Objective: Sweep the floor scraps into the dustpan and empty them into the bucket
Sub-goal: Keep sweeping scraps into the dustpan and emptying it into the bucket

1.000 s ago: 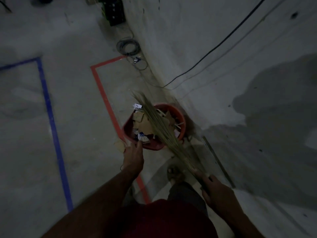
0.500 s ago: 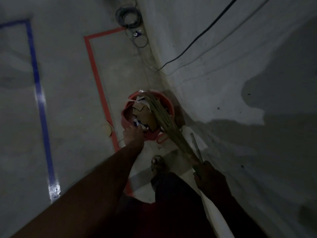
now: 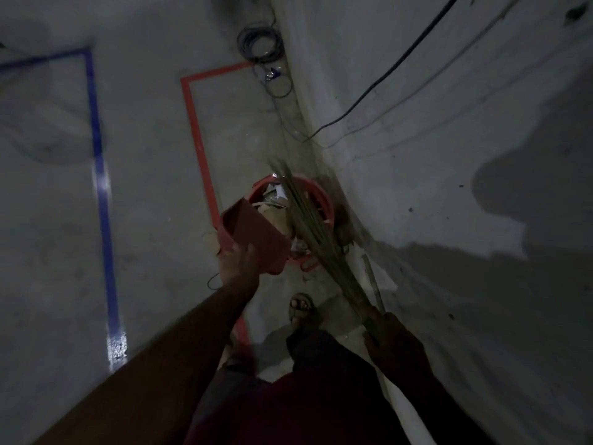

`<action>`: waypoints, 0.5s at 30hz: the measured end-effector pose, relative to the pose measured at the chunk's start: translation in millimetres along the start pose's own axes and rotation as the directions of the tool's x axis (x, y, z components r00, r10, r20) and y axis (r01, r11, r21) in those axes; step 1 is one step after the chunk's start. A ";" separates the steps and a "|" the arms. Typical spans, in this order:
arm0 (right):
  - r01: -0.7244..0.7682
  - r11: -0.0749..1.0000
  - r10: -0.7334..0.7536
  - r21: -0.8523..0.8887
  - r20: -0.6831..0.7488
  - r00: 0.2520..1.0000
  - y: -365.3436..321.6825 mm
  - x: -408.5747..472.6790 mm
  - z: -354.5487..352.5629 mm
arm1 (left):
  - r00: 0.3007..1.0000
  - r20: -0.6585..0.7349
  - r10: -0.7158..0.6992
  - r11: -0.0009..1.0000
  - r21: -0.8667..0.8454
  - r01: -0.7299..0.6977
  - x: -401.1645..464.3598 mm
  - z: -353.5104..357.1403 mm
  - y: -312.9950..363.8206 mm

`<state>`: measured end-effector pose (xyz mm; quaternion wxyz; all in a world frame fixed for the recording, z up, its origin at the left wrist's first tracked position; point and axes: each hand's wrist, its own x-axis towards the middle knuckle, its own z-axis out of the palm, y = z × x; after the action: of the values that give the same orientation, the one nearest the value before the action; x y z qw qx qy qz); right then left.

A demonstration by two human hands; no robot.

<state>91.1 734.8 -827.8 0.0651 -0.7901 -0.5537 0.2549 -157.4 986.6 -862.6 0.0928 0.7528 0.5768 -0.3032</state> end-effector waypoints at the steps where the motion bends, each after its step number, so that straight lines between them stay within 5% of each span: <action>1: -0.016 1.000 0.016 0.011 0.049 0.999 0.8 1.1 6.1 | 1.000 0.016 -0.010 1.000 -0.012 0.010 -6.1 3.3 -4.2; 4: -0.057 0.998 0.056 0.014 0.085 0.995 1.0 7.6 17.6 | 0.999 0.025 -0.046 0.995 -0.084 0.048 -29.0 12.9 -19.8; 15: 0.271 0.956 -0.282 0.108 0.104 0.954 -113.0 9.6 -19.6 | 0.967 -0.101 -0.234 0.867 -0.472 0.160 -132.6 65.7 -121.0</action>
<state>7.7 789.8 -770.5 0.1037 -0.6842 -0.6495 0.3151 -312.3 885.2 -815.0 0.1922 0.6675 0.7115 -0.1065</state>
